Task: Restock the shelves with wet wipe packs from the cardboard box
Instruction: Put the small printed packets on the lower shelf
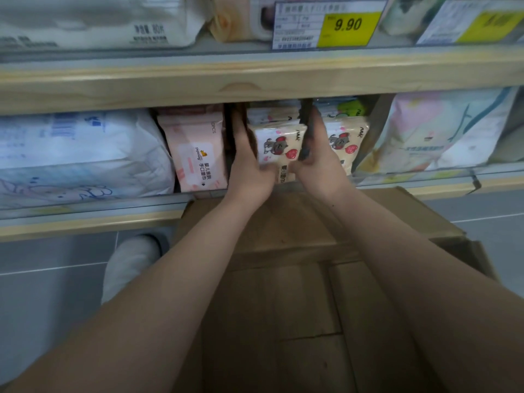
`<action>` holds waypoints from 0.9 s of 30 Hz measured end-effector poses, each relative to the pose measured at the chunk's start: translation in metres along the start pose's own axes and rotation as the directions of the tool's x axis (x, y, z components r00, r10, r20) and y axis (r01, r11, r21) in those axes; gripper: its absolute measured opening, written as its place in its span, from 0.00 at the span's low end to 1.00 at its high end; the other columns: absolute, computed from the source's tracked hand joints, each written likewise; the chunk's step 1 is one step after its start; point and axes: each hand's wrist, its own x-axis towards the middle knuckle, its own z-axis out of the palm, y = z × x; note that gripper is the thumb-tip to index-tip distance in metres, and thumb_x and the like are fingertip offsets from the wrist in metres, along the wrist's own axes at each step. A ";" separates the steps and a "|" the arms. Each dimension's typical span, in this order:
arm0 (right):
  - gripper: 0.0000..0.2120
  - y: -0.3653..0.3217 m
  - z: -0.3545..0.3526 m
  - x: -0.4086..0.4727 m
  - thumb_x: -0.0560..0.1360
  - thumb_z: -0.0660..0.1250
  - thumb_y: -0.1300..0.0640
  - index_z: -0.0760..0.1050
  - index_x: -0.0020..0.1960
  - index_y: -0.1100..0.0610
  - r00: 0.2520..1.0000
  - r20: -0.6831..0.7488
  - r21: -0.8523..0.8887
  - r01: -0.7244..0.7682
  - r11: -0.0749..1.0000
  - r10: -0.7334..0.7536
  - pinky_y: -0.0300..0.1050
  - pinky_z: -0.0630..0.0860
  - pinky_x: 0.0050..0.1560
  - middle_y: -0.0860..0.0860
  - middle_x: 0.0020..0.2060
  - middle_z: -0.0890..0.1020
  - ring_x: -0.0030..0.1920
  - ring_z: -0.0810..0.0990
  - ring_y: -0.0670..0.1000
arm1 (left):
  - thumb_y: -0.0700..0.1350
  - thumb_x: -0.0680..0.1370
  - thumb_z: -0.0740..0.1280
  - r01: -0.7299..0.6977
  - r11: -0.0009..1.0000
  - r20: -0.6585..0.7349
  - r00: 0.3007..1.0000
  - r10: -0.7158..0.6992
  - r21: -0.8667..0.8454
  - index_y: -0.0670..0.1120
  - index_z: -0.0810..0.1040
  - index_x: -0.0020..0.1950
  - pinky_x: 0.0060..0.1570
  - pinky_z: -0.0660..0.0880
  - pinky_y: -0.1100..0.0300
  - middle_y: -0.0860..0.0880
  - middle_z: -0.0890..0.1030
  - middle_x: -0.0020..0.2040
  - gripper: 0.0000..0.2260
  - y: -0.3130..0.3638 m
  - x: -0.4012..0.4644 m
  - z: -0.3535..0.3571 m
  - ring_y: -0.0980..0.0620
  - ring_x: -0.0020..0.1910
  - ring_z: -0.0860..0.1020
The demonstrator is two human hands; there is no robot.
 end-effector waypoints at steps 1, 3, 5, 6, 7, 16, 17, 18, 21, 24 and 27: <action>0.43 0.001 0.000 0.000 0.73 0.63 0.69 0.45 0.77 0.44 1.000 0.012 0.012 -0.014 1.000 0.014 0.53 0.77 0.57 0.51 0.68 0.71 0.58 0.74 0.48 | 0.39 0.73 0.66 0.047 0.999 -0.002 0.999 -0.047 -0.020 0.51 0.46 0.77 0.58 0.72 0.58 0.57 0.72 0.64 0.40 0.000 0.002 0.000 0.58 0.55 0.74; 0.37 0.004 0.002 0.006 0.75 0.62 0.66 0.49 0.77 0.49 0.998 0.038 0.016 -0.049 0.999 0.049 0.56 0.76 0.59 0.53 0.67 0.73 0.59 0.76 0.52 | 0.37 0.72 0.66 0.107 0.992 0.024 0.994 -0.106 -0.065 0.48 0.59 0.73 0.60 0.74 0.53 0.53 0.76 0.57 0.31 0.001 0.007 -0.001 0.54 0.54 0.75; 0.35 0.006 0.005 0.017 0.76 0.61 0.64 0.49 0.77 0.51 0.992 0.069 0.022 -0.109 0.994 0.107 0.53 0.77 0.55 0.53 0.60 0.77 0.54 0.79 0.55 | 0.33 0.73 0.64 0.109 0.989 0.060 0.993 -0.104 -0.096 0.49 0.68 0.64 0.61 0.73 0.54 0.53 0.77 0.54 0.22 0.004 0.013 0.001 0.54 0.55 0.75; 0.35 0.006 0.007 0.022 0.75 0.62 0.65 0.49 0.77 0.51 0.989 0.090 0.052 -0.121 0.991 0.116 0.49 0.77 0.49 0.51 0.55 0.79 0.49 0.79 0.52 | 0.32 0.74 0.63 0.096 0.990 0.068 0.994 -0.090 -0.102 0.51 0.68 0.61 0.62 0.72 0.54 0.52 0.77 0.55 0.20 0.005 0.016 0.002 0.53 0.57 0.75; 0.36 0.005 0.008 0.026 0.74 0.62 0.66 0.51 0.76 0.52 0.988 0.107 0.090 -0.123 0.988 0.114 0.45 0.76 0.44 0.50 0.50 0.79 0.45 0.79 0.49 | 0.33 0.74 0.63 0.079 0.992 0.067 0.995 -0.073 -0.095 0.52 0.69 0.61 0.63 0.72 0.53 0.50 0.77 0.58 0.20 0.004 0.018 0.004 0.52 0.58 0.75; 0.26 -0.001 0.013 0.026 0.76 0.59 0.68 0.62 0.72 0.54 0.992 0.094 0.076 -0.095 0.993 0.087 0.51 0.74 0.63 0.52 0.60 0.78 0.61 0.76 0.52 | 0.36 0.73 0.65 0.059 0.997 0.029 0.998 -0.057 -0.046 0.51 0.66 0.67 0.63 0.71 0.54 0.54 0.76 0.57 0.24 -0.010 0.026 0.003 0.54 0.57 0.74; 0.24 -0.002 0.014 0.027 0.77 0.59 0.67 0.63 0.71 0.55 0.991 0.085 0.050 -0.112 0.992 0.108 0.50 0.74 0.62 0.53 0.60 0.78 0.60 0.76 0.53 | 0.37 0.74 0.65 0.076 0.997 0.043 0.996 -0.075 -0.016 0.51 0.65 0.67 0.62 0.72 0.53 0.53 0.76 0.58 0.24 -0.009 0.026 0.003 0.53 0.58 0.74; 0.23 -0.003 0.013 0.024 0.77 0.59 0.66 0.64 0.71 0.56 0.990 0.070 0.013 -0.125 0.992 0.124 0.47 0.74 0.59 0.54 0.59 0.78 0.60 0.77 0.54 | 0.38 0.74 0.64 0.084 0.996 0.048 0.995 -0.085 0.021 0.51 0.65 0.68 0.62 0.72 0.52 0.53 0.76 0.59 0.23 -0.008 0.025 0.002 0.52 0.58 0.75; 0.26 -0.006 0.010 0.006 0.76 0.62 0.65 0.62 0.72 0.55 0.990 0.037 -0.067 -0.132 0.989 0.134 0.40 0.71 0.50 0.53 0.61 0.78 0.59 0.77 0.54 | 0.40 0.76 0.63 0.079 0.989 0.059 0.995 -0.086 0.126 0.49 0.63 0.71 0.60 0.73 0.52 0.49 0.77 0.60 0.24 -0.004 0.014 -0.003 0.49 0.58 0.76; 0.26 -0.013 0.001 -0.021 0.76 0.60 0.66 0.62 0.72 0.55 0.997 -0.004 -0.118 -0.080 0.990 0.080 0.38 0.69 0.50 0.54 0.63 0.76 0.60 0.77 0.56 | 0.40 0.77 0.65 0.072 0.977 0.103 0.990 -0.094 0.198 0.47 0.63 0.71 0.56 0.67 0.64 0.50 0.75 0.64 0.24 0.001 -0.014 -0.015 0.51 0.62 0.73; 0.25 -0.025 -0.004 -0.046 0.77 0.60 0.66 0.63 0.72 0.56 0.999 -0.034 -0.132 -0.036 0.991 0.032 0.41 0.69 0.58 0.56 0.65 0.74 0.61 0.75 0.55 | 0.42 0.77 0.66 0.044 0.966 0.069 0.996 -0.064 0.256 0.44 0.65 0.72 0.64 0.64 0.62 0.51 0.70 0.67 0.24 -0.003 -0.044 -0.035 0.54 0.67 0.68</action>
